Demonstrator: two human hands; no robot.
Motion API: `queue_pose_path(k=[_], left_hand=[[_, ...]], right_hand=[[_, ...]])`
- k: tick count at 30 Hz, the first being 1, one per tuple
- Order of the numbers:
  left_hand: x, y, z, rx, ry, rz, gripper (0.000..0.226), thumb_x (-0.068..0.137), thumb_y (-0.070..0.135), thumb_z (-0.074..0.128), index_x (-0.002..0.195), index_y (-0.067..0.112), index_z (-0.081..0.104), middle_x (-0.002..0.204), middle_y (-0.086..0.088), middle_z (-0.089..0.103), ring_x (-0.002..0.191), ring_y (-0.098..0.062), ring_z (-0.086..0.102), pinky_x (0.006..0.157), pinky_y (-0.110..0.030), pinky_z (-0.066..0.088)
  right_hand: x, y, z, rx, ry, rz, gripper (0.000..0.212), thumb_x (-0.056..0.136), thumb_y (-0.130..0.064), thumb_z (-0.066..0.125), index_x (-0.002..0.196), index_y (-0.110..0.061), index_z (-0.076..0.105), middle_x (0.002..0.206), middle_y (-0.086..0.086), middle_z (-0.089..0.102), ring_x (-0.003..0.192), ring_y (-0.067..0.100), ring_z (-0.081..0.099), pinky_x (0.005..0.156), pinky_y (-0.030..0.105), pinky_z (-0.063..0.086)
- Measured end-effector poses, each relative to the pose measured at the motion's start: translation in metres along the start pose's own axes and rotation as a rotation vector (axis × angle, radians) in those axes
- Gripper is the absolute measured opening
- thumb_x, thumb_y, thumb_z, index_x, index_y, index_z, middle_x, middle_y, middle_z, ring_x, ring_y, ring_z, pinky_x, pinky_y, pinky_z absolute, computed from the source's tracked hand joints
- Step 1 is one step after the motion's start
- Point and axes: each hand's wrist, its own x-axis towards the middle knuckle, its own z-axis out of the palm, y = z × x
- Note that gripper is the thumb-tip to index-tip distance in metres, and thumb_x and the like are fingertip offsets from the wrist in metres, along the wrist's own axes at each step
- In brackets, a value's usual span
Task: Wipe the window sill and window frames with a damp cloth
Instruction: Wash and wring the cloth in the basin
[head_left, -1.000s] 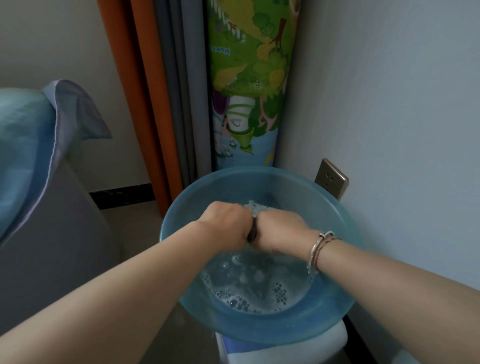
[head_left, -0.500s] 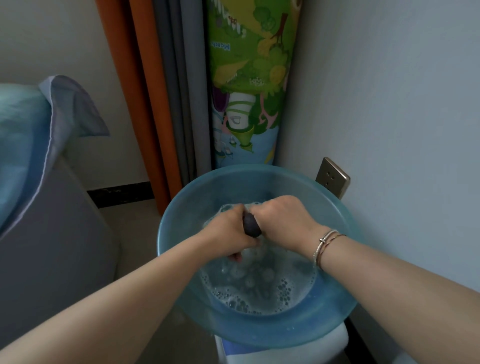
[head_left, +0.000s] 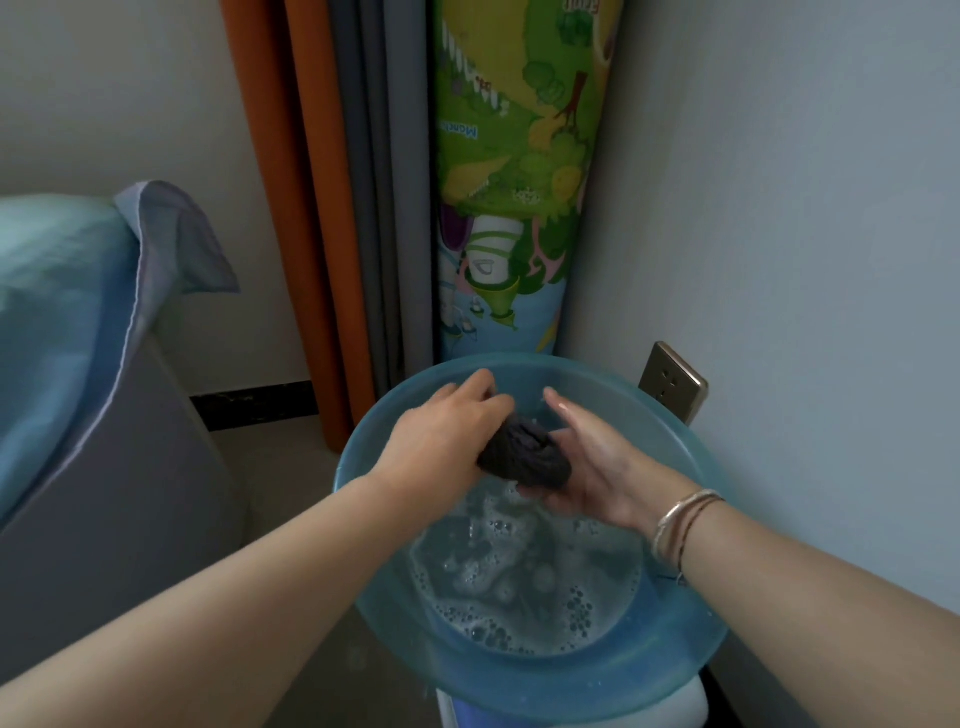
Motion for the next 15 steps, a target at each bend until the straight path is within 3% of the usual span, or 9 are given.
queue_pose_path(k=[1,3,7,9,11,13,15], left_hand=[[-0.002,0.001,0.001,0.038,-0.024,0.043,0.031,0.083,0.021,0.064,0.109,0.026,0.049,0.116,0.008,0.041,0.099,-0.016,0.049,0.058,-0.034,0.043],[-0.005,0.004,0.003,0.053,-0.037,0.1,0.032,0.083,0.019,0.062,0.111,0.023,0.047,0.116,0.009,0.041,0.102,-0.015,0.049,0.061,-0.034,0.046],[-0.005,0.006,0.001,-0.029,-0.105,0.217,0.022,0.082,0.014,0.061,0.093,0.021,0.043,0.092,0.008,0.044,0.088,-0.017,0.056,0.063,-0.032,0.041],[-0.002,0.009,-0.003,0.104,-0.151,0.275,0.012,0.087,0.016,0.056,0.096,0.017,0.047,0.092,0.002,0.054,0.084,-0.023,0.06,0.061,-0.032,0.04],[0.001,0.013,-0.007,0.318,-0.225,0.286,0.009,0.09,0.019,0.053,0.098,0.018,0.051,0.093,0.002,0.061,0.082,-0.022,0.062,0.058,-0.032,0.037],[0.004,0.019,-0.009,0.479,-0.271,0.254,0.009,0.089,0.014,0.052,0.086,0.023,0.053,0.087,0.004,0.064,0.073,-0.021,0.06,0.051,-0.029,0.033],[0.006,0.027,-0.006,0.556,-0.317,0.186,0.016,0.087,0.011,0.051,0.077,0.023,0.051,0.085,0.004,0.064,0.067,-0.021,0.054,0.049,-0.027,0.031]], right_hand=[[-0.004,-0.002,-0.001,-0.012,-0.134,0.043,0.082,0.086,-0.075,0.026,0.12,-0.007,0.057,0.097,0.015,0.067,0.058,0.019,0.064,0.038,0.02,0.045],[-0.01,-0.004,0.0,-0.115,-0.313,0.088,0.086,0.078,-0.081,0.027,0.11,-0.009,0.063,0.101,0.017,0.067,0.058,0.016,0.063,0.038,0.018,0.046],[-0.014,0.0,0.0,-0.251,-0.435,0.132,0.045,0.084,-0.05,0.059,0.097,-0.007,0.06,0.069,0.001,0.052,0.049,0.005,0.038,0.039,0.012,0.028],[-0.013,-0.002,-0.001,-0.375,-0.444,0.14,0.018,0.088,-0.029,0.06,0.081,-0.013,0.056,0.061,-0.003,0.043,0.048,0.005,0.032,0.042,0.015,0.023],[-0.009,-0.002,0.005,-0.589,-0.355,0.141,0.029,0.09,-0.017,0.056,0.064,-0.019,0.045,0.054,-0.004,0.037,0.045,0.007,0.026,0.043,0.018,0.019],[0.001,0.0,0.02,-0.847,-0.143,0.126,0.037,0.089,-0.015,0.052,0.057,-0.022,0.035,0.049,-0.004,0.032,0.043,0.009,0.024,0.044,0.021,0.018],[0.01,0.006,0.03,-1.12,0.106,0.078,0.03,0.087,-0.018,0.053,0.059,-0.018,0.042,0.052,0.0,0.04,0.047,0.014,0.036,0.047,0.025,0.03]])
